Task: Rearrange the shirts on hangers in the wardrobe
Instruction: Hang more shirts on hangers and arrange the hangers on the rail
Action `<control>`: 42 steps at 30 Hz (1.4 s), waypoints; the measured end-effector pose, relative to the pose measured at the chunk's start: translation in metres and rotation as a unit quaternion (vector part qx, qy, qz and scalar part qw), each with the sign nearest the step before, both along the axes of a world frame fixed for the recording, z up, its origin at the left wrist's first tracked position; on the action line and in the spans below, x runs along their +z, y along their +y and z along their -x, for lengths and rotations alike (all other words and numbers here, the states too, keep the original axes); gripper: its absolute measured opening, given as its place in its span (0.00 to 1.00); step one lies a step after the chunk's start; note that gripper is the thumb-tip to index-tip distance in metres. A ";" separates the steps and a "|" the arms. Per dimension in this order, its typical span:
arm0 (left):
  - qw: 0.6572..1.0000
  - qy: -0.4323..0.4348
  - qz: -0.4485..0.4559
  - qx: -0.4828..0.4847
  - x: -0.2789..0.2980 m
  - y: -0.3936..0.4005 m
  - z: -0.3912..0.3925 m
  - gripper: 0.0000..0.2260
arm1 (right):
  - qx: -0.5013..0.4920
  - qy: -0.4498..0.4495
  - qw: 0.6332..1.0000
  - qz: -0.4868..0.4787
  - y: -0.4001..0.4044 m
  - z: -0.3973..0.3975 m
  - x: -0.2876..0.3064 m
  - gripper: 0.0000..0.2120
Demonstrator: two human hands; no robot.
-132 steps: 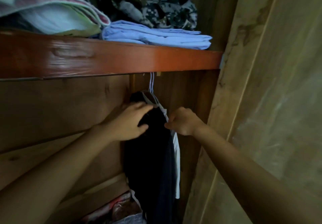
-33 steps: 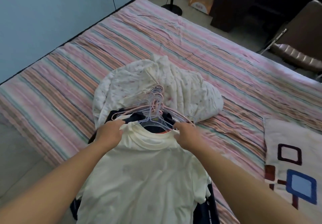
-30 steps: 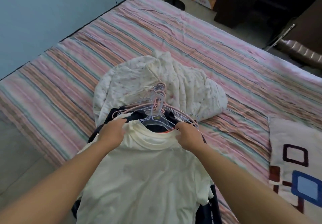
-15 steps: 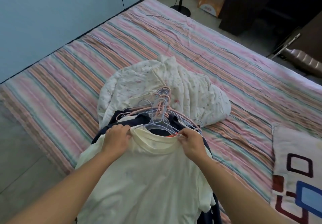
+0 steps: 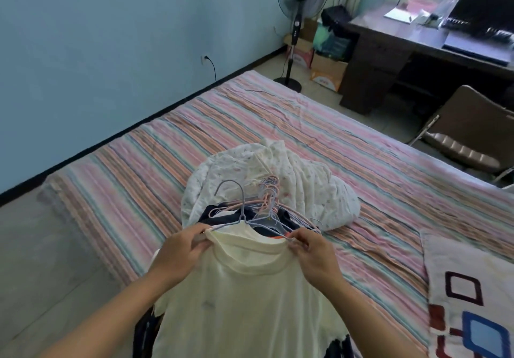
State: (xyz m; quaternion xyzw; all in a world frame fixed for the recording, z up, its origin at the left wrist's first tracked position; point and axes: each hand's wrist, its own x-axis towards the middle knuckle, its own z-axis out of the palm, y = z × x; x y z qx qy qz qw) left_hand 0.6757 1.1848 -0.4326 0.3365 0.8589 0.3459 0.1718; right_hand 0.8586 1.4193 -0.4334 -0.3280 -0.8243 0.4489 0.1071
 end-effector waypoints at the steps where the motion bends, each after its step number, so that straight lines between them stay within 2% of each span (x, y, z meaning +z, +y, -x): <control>1: 1.000 -0.003 -0.011 0.002 0.012 -0.014 -0.006 0.10 | 0.006 0.006 1.000 -0.008 -0.011 -0.005 0.013 0.07; 7: 0.998 0.002 -0.068 0.018 0.068 -0.085 -0.039 0.09 | 0.039 0.047 0.998 -0.036 -0.064 -0.024 0.069 0.07; 12: 0.988 0.051 -0.123 0.072 0.129 -0.155 -0.069 0.04 | 0.064 0.107 0.991 -0.055 -0.120 -0.033 0.135 0.12; 15: 0.984 0.071 -0.135 0.097 0.168 -0.205 -0.086 0.09 | 0.096 0.142 0.983 -0.066 -0.155 -0.039 0.180 0.14; 18: 0.980 0.098 -0.129 0.118 0.208 -0.255 -0.103 0.08 | 0.134 0.171 0.971 -0.095 -0.191 -0.045 0.223 0.13; 23: 0.962 0.146 -0.174 0.153 0.267 -0.329 -0.135 0.11 | 0.180 0.206 0.954 -0.120 -0.249 -0.047 0.286 0.09; 26: 0.942 0.202 -0.207 0.171 0.296 -0.363 -0.151 0.07 | 0.209 0.240 0.941 -0.115 -0.283 -0.045 0.313 0.11; 29: 0.922 0.241 -0.233 0.194 0.318 -0.390 -0.166 0.06 | 0.240 0.252 0.931 -0.112 -0.317 -0.043 0.331 0.11; 36: 0.882 0.326 -0.229 0.253 0.349 -0.453 -0.192 0.07 | 0.324 0.284 0.894 -0.126 -0.375 -0.029 0.368 0.13; 42: 0.864 0.349 -0.209 0.298 0.370 -0.492 -0.214 0.12 | 0.417 0.286 0.855 -0.119 -0.415 0.002 0.398 0.09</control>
